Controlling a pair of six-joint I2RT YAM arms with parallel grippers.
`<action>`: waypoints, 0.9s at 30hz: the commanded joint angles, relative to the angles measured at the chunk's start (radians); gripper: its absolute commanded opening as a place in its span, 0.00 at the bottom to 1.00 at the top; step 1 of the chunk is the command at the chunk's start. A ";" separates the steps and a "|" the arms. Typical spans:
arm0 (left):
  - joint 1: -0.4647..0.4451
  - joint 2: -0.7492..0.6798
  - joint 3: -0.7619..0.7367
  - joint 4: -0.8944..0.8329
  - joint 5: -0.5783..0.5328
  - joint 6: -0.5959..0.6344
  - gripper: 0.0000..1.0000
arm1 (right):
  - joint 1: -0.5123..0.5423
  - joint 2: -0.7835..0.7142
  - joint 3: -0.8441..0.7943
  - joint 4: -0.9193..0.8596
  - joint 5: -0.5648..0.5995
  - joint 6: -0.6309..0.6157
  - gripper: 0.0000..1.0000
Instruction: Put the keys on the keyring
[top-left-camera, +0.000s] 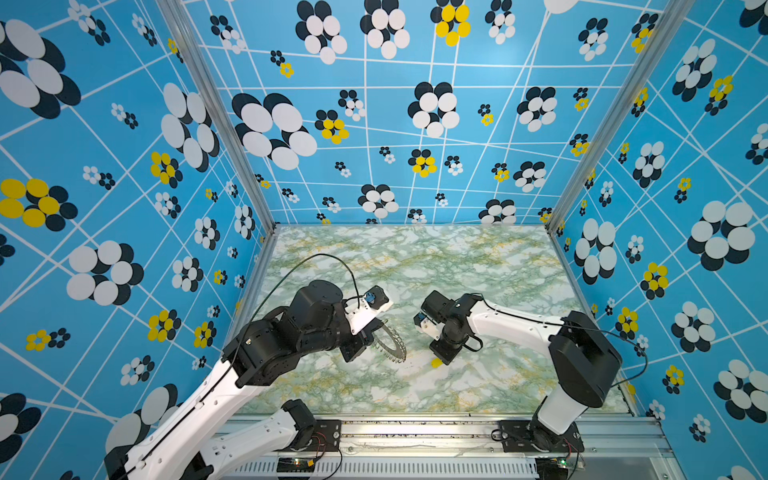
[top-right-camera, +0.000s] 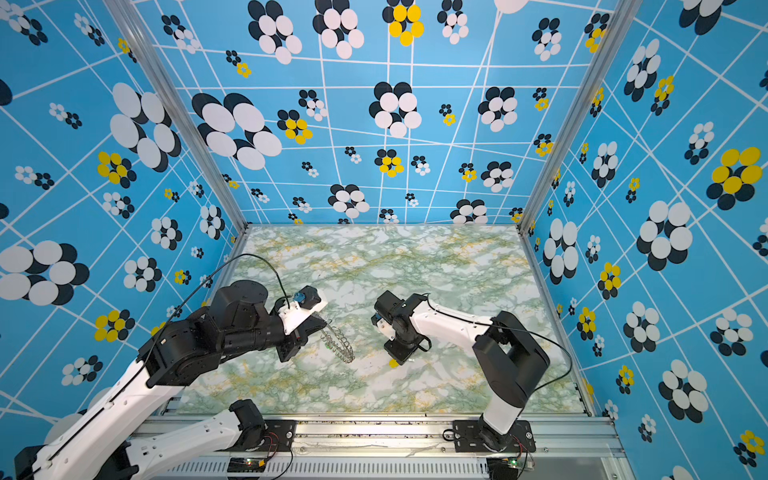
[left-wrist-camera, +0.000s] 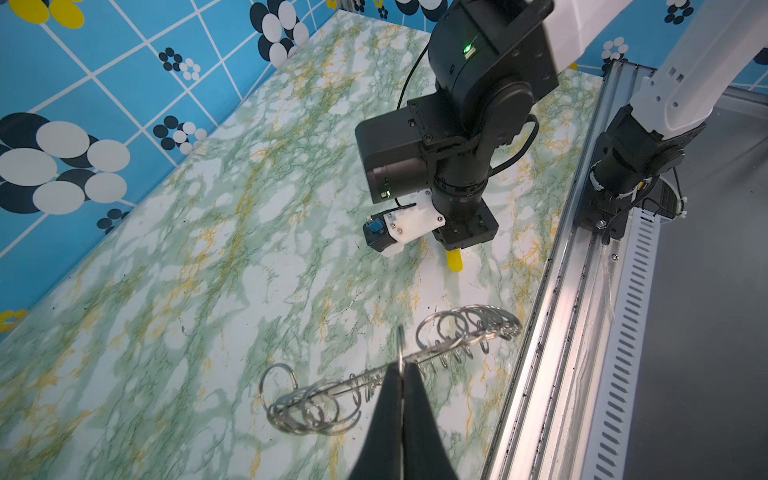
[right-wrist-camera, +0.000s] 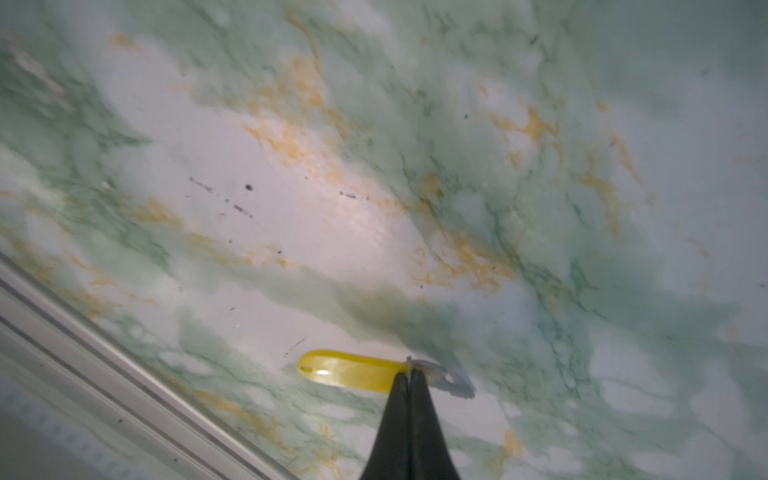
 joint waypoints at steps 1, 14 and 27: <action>-0.009 -0.015 0.031 0.000 -0.019 0.002 0.00 | 0.014 0.021 0.015 -0.038 0.044 0.041 0.00; -0.010 -0.025 0.014 0.009 -0.020 0.004 0.00 | 0.014 -0.100 -0.051 0.063 0.081 0.121 0.34; -0.011 -0.025 0.012 0.017 -0.010 -0.001 0.00 | 0.043 -0.289 -0.260 0.295 0.075 0.171 0.33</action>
